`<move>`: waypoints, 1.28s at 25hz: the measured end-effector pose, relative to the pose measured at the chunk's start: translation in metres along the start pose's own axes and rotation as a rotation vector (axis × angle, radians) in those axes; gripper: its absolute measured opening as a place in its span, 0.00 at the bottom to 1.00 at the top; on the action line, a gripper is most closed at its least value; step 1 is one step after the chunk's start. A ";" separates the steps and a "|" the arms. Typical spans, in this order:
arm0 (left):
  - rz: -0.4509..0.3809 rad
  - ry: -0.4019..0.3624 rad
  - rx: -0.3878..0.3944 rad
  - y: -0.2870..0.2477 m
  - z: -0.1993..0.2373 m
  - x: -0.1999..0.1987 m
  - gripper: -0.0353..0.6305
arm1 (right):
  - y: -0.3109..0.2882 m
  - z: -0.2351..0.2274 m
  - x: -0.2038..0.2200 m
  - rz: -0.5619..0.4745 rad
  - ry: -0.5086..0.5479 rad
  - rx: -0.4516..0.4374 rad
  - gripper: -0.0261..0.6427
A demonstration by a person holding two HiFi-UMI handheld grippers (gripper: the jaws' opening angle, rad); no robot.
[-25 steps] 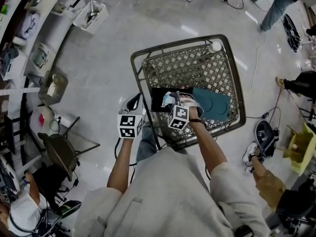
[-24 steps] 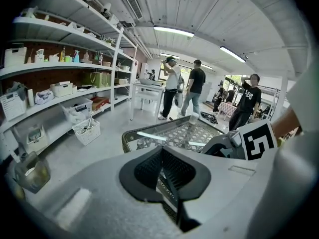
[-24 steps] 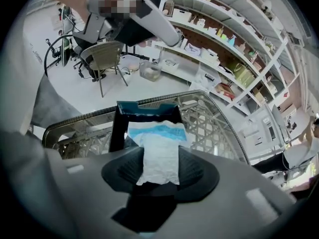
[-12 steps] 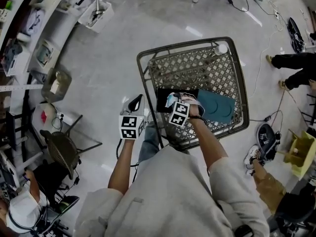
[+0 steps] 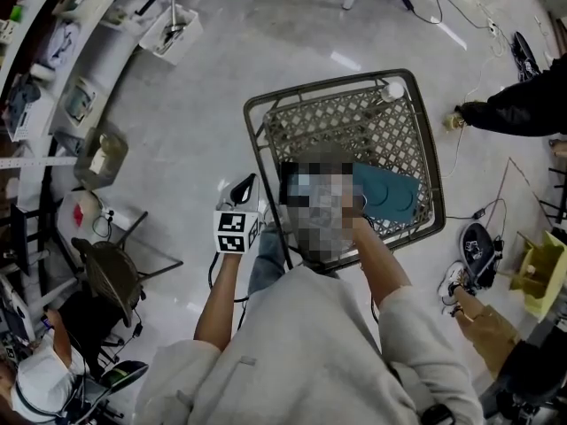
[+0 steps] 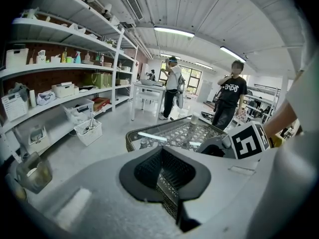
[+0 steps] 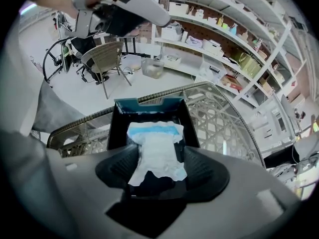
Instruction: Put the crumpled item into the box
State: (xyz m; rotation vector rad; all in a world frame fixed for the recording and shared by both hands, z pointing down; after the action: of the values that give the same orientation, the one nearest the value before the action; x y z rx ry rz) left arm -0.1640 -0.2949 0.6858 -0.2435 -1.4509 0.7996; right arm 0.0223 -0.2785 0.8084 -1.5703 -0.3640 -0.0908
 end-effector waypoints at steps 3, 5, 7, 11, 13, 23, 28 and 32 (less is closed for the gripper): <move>-0.007 -0.004 0.007 0.001 -0.004 -0.002 0.06 | 0.015 -0.002 -0.004 -0.037 -0.006 0.036 0.47; -0.013 -0.006 0.011 0.001 -0.008 -0.003 0.06 | 0.027 -0.002 -0.005 -0.067 -0.014 0.064 0.47; -0.016 -0.007 0.014 0.002 -0.011 -0.003 0.06 | 0.035 -0.001 -0.003 -0.095 -0.038 0.089 0.46; -0.019 -0.013 0.017 0.002 -0.017 -0.006 0.06 | 0.051 -0.002 0.002 -0.168 -0.153 0.129 0.40; -0.023 -0.015 0.019 0.002 -0.020 -0.007 0.06 | 0.061 -0.003 0.004 -0.234 -0.258 0.146 0.36; -0.036 -0.023 0.028 0.005 -0.031 -0.009 0.06 | 0.102 -0.021 0.039 -0.545 -0.814 0.268 0.09; -0.051 -0.026 0.027 0.007 -0.034 -0.015 0.06 | 0.117 -0.019 0.050 -0.592 -0.879 0.323 0.04; -0.062 -0.033 0.024 0.012 -0.038 -0.022 0.06 | 0.133 -0.020 0.056 -0.628 -0.887 0.368 0.04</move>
State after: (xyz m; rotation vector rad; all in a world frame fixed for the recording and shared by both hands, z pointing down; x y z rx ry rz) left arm -0.1304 -0.2883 0.6558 -0.1665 -1.4723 0.7738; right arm 0.1168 -0.2874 0.6976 -1.0072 -1.4765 0.1924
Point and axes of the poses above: the fingertips, and each gripper's own axes: y backward along the fingers, z to its left, x out of its underside, the point moved 7 cm from there along y, backward along the fingers, and after that the axes turned 7 degrees about -x, right-handed, at the moved point
